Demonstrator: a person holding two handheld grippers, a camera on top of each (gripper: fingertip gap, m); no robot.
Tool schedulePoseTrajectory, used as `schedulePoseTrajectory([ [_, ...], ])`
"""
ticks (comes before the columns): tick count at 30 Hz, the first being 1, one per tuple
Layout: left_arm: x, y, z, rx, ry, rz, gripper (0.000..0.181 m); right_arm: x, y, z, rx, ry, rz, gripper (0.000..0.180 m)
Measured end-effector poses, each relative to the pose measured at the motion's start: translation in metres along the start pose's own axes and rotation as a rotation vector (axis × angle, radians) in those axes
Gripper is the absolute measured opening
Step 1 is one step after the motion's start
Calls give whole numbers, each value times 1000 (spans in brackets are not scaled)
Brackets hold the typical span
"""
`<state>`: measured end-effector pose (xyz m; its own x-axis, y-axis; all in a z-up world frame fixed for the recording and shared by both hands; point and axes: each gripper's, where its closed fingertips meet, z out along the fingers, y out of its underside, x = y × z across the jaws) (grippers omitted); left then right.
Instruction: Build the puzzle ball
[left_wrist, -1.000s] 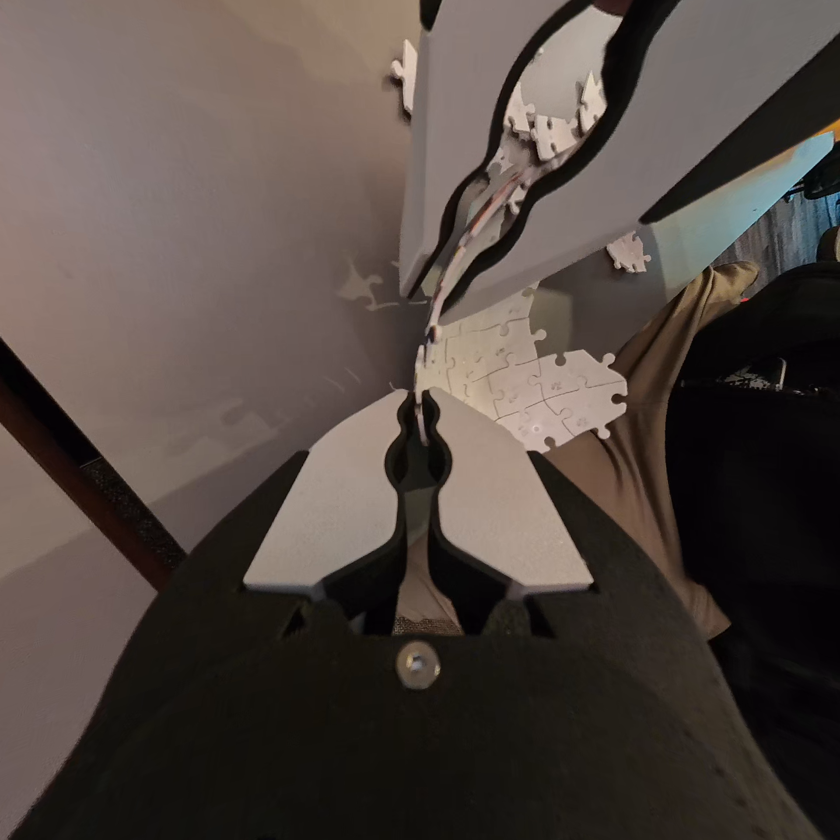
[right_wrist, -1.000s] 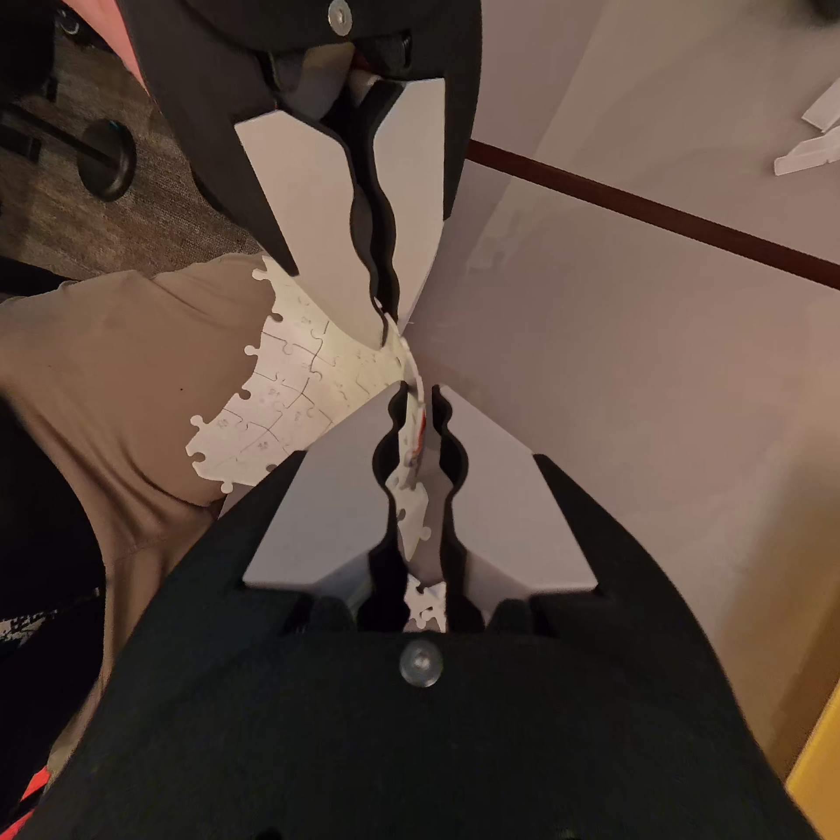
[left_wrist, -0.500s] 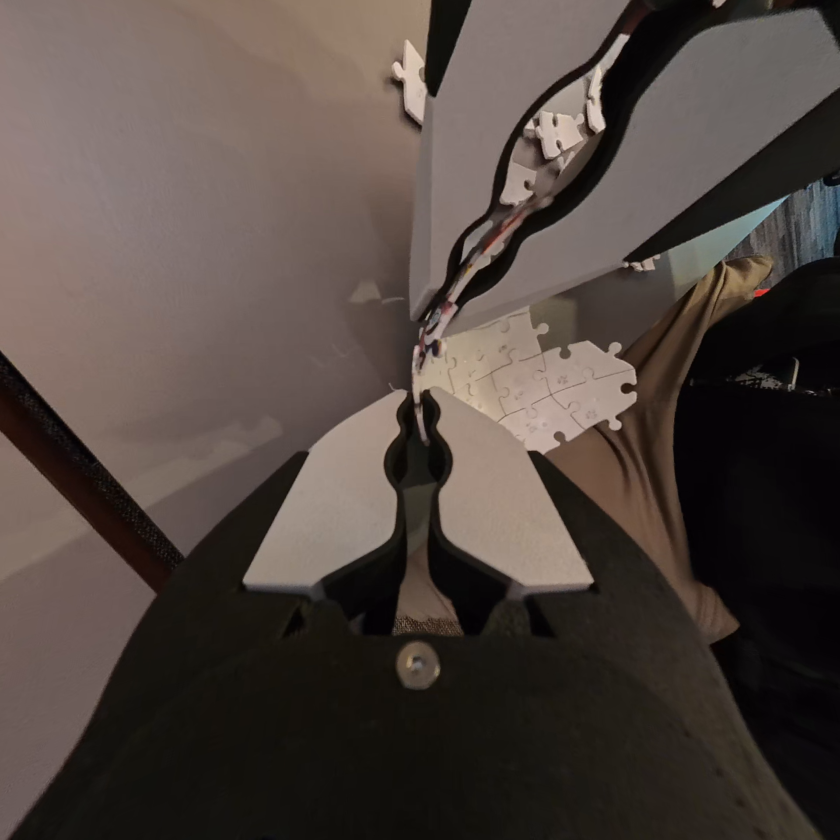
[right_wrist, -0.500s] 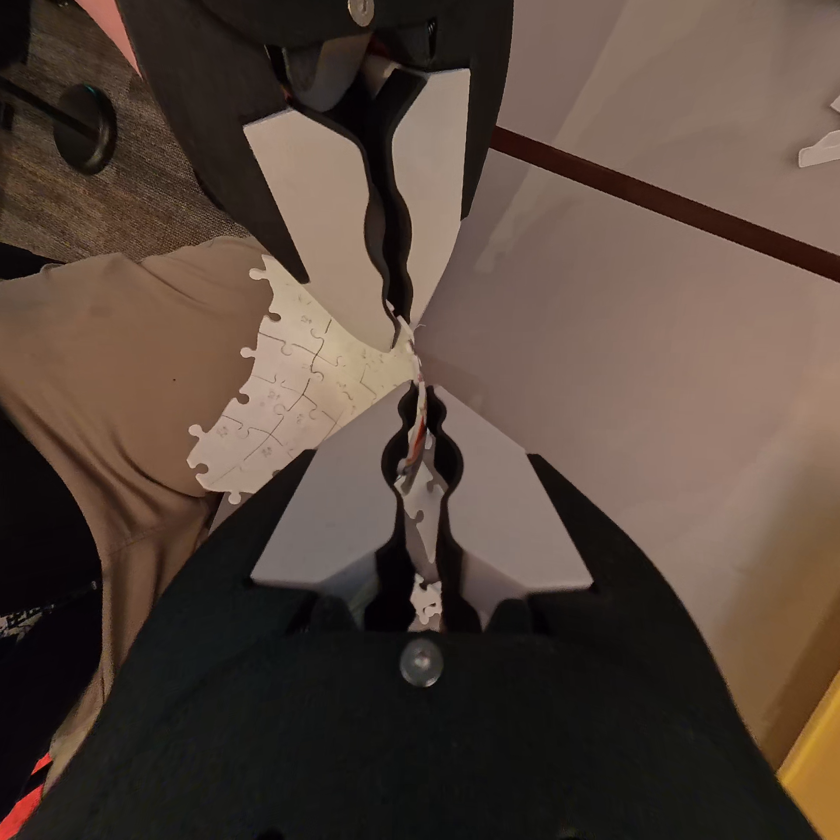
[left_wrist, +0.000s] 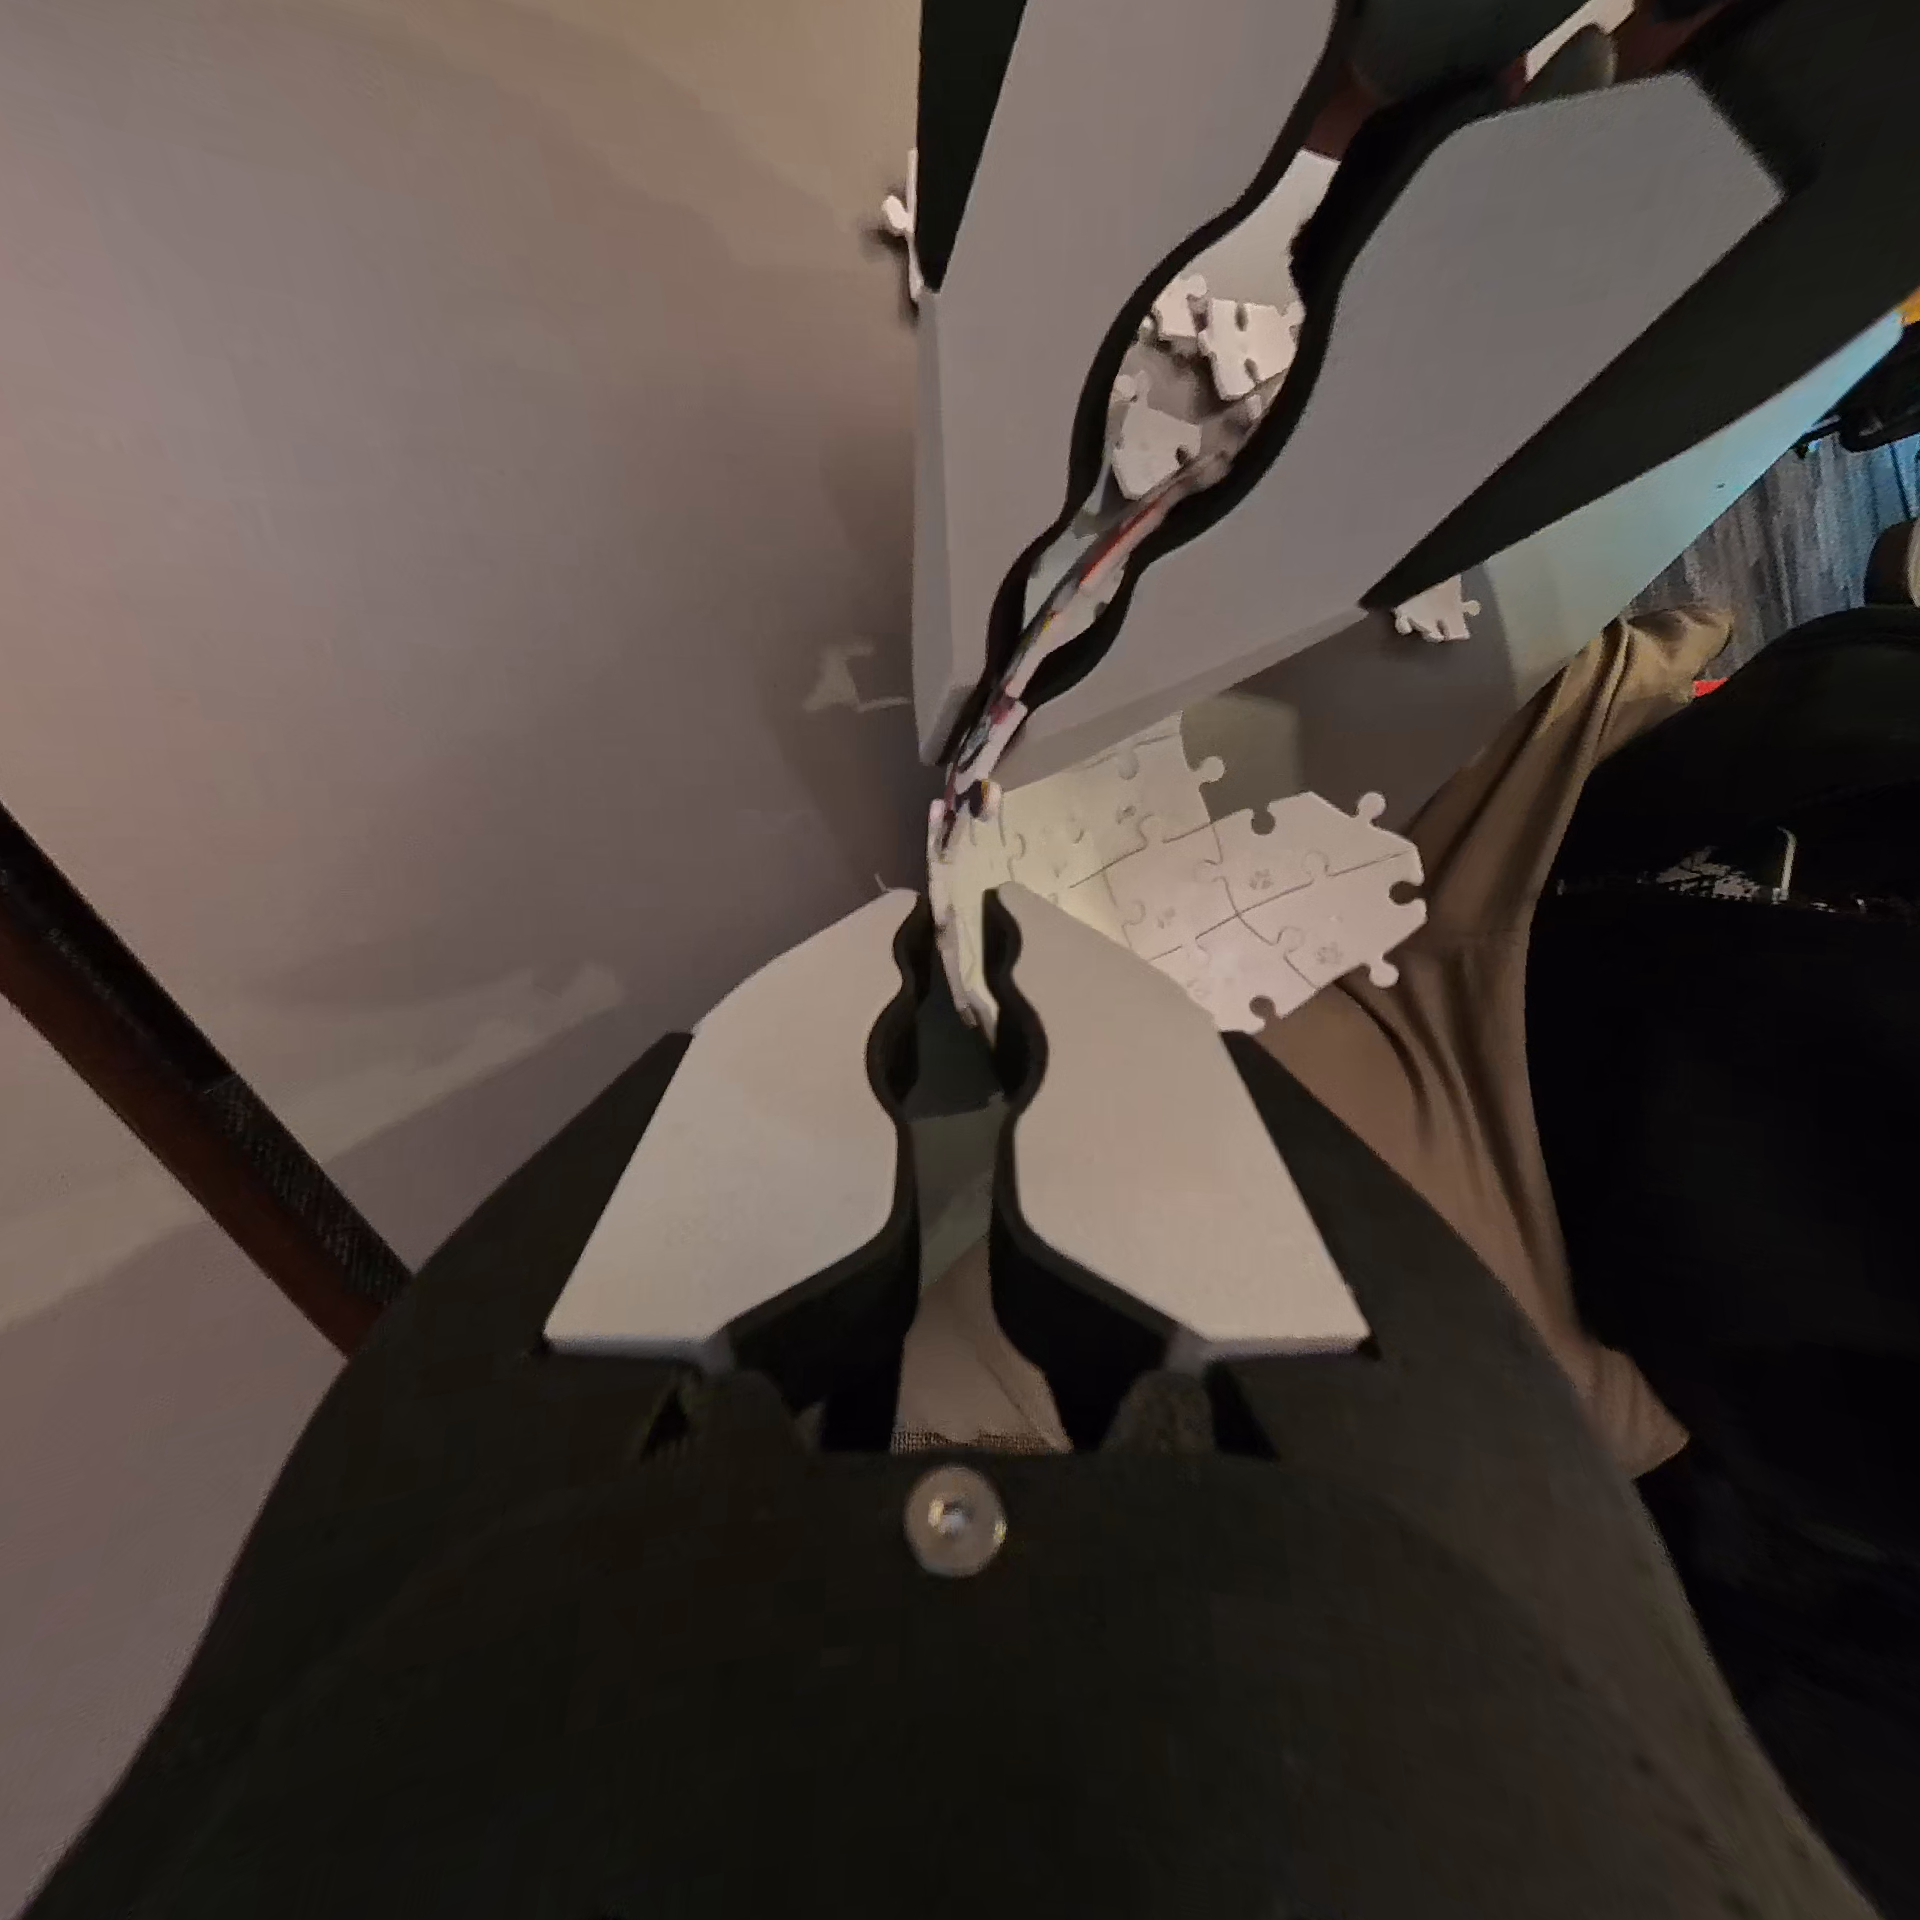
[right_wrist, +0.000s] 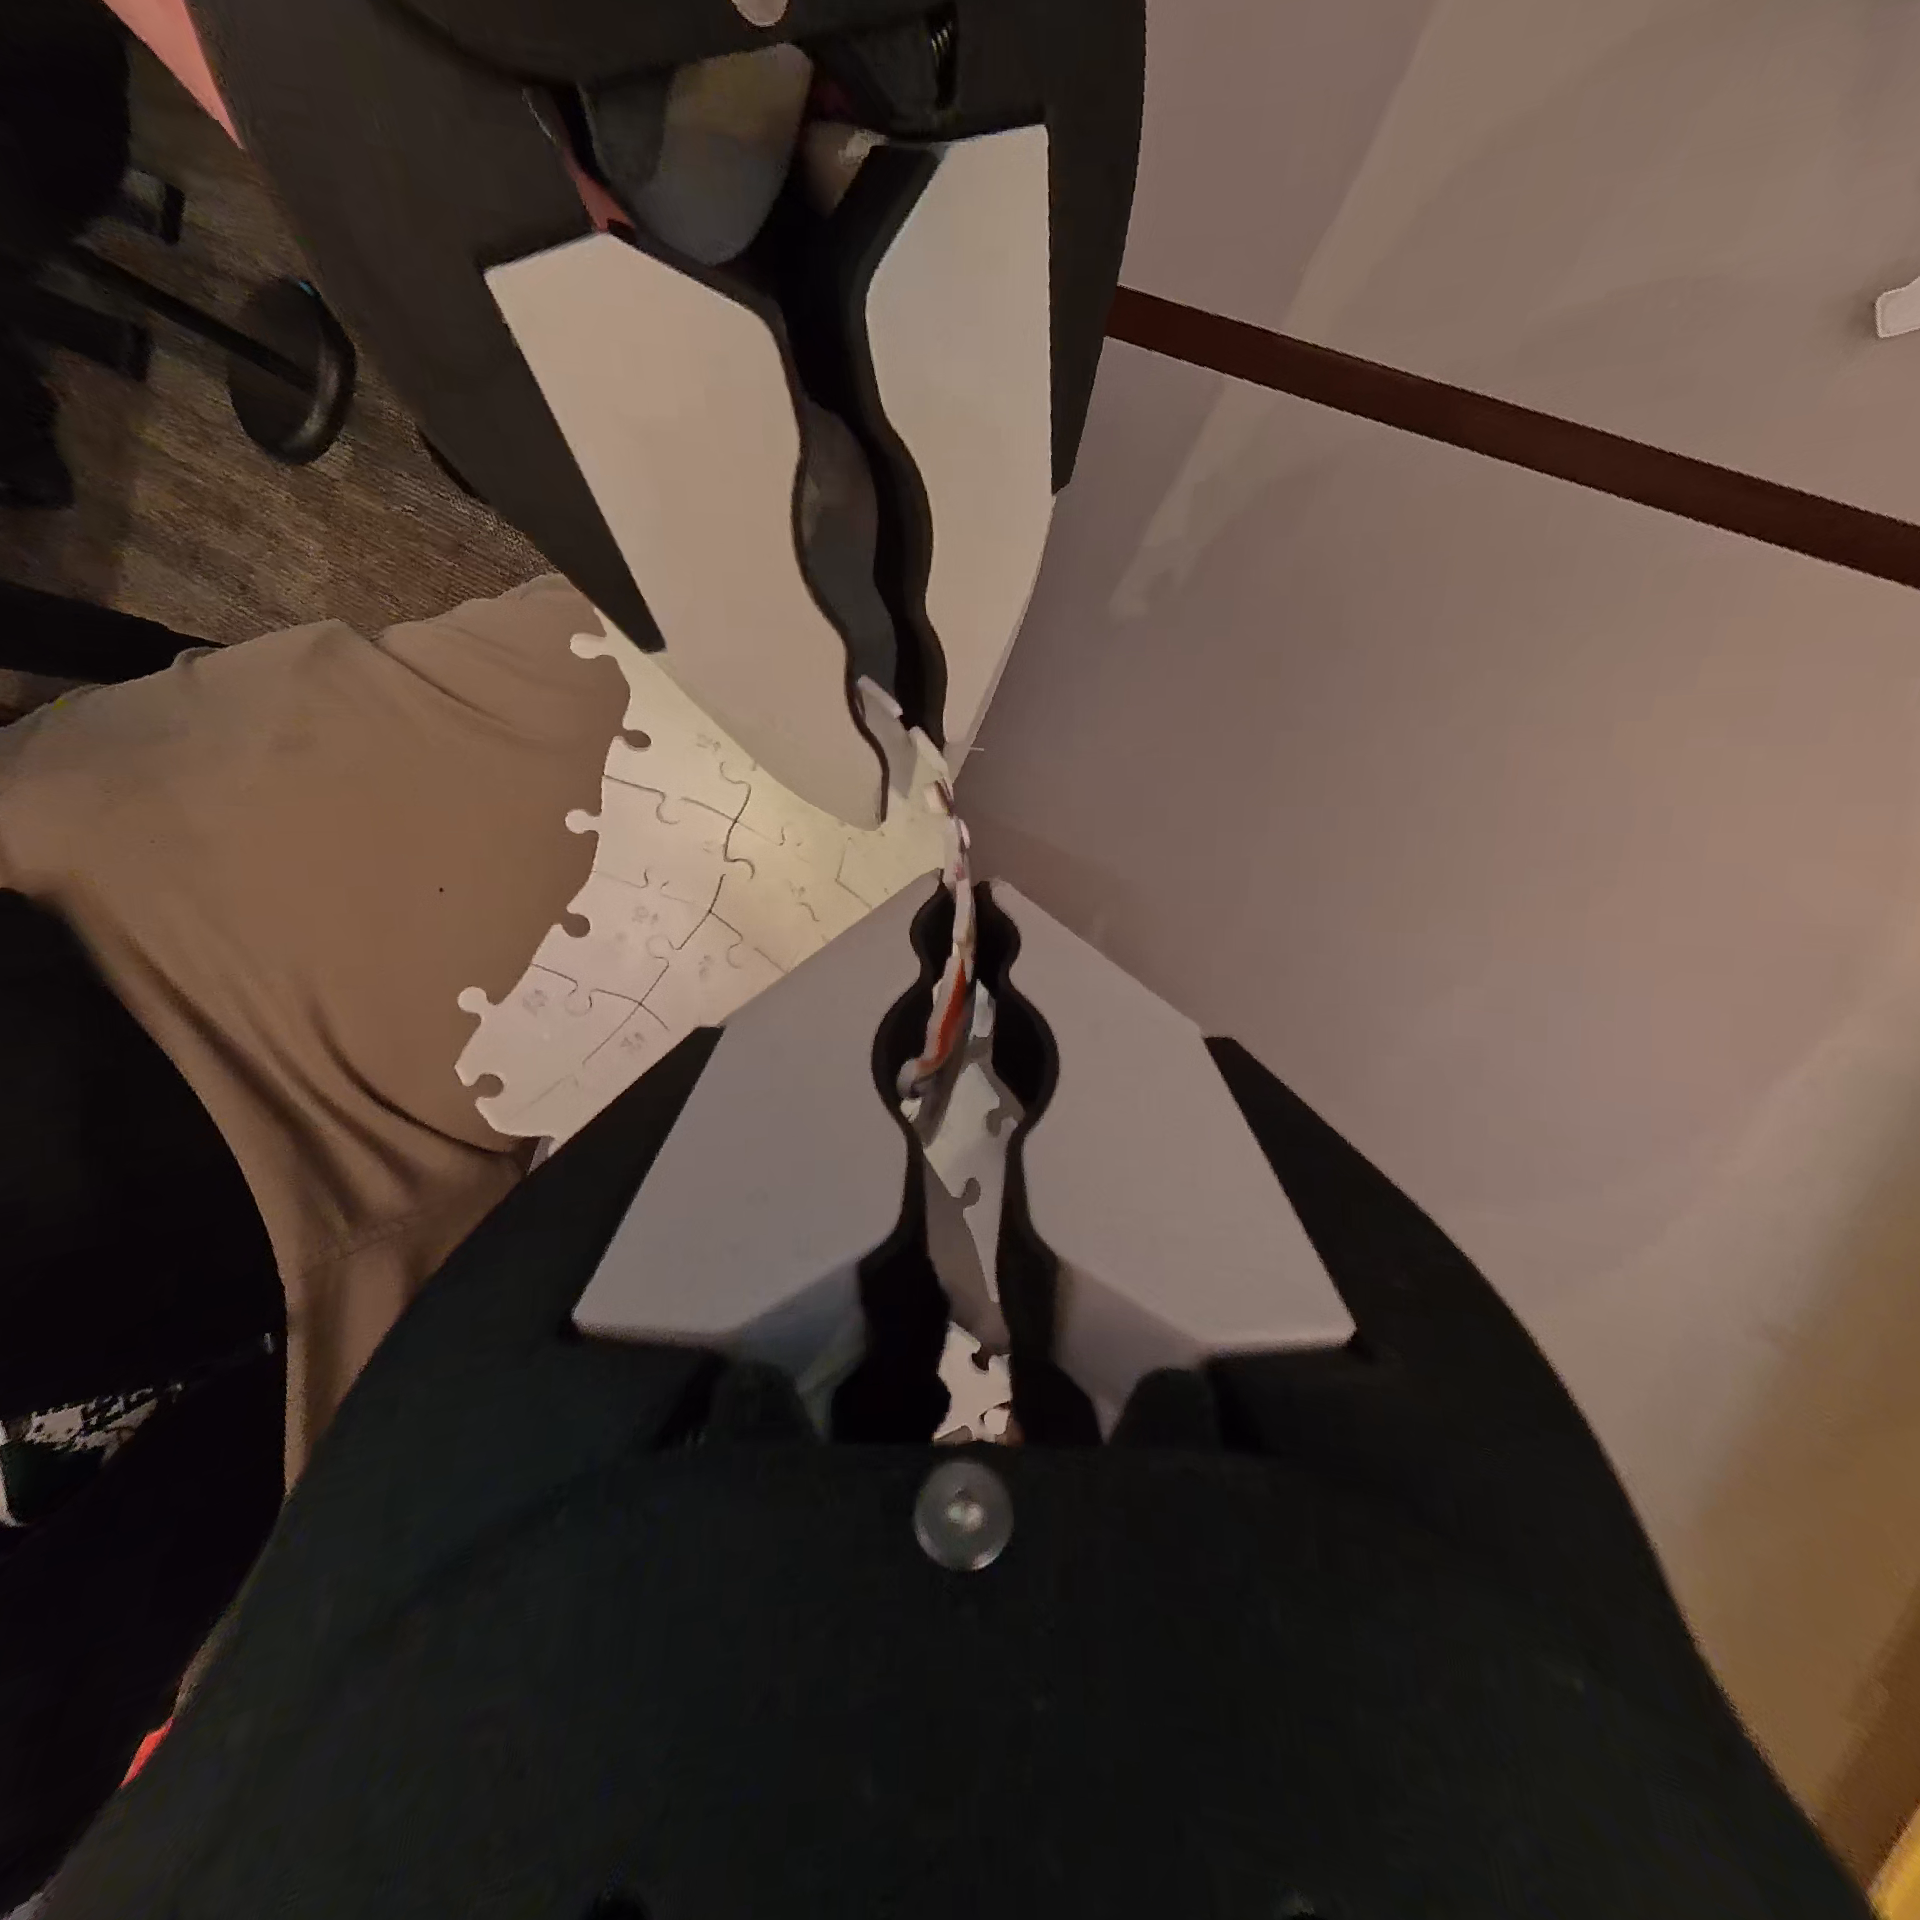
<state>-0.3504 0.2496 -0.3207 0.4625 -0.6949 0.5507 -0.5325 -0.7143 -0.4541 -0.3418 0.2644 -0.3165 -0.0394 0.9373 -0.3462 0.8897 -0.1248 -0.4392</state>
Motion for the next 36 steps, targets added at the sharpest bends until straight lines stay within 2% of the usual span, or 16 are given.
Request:
schedulePoseTrajectory([
  [7,-1,-10,-1,51,3,0,10,0,0,-1,16,-28,19,0],
  [10,-4,-11,-1,45,-16,13,3,0,0,0,17,-43,25,0],
  [18,-4,-12,1,72,-1,41,2,0,1,-1,42,-106,53,0],
  [22,-2,-13,1,77,12,46,2,2,1,-2,60,-126,71,5],
  [29,-3,-13,2,79,14,51,2,-1,3,-2,70,-157,58,0],
  [34,-3,-13,1,83,17,44,2,1,9,-2,57,-143,76,15],
  [36,-5,-13,0,82,12,38,2,2,14,-4,41,-135,84,11],
])
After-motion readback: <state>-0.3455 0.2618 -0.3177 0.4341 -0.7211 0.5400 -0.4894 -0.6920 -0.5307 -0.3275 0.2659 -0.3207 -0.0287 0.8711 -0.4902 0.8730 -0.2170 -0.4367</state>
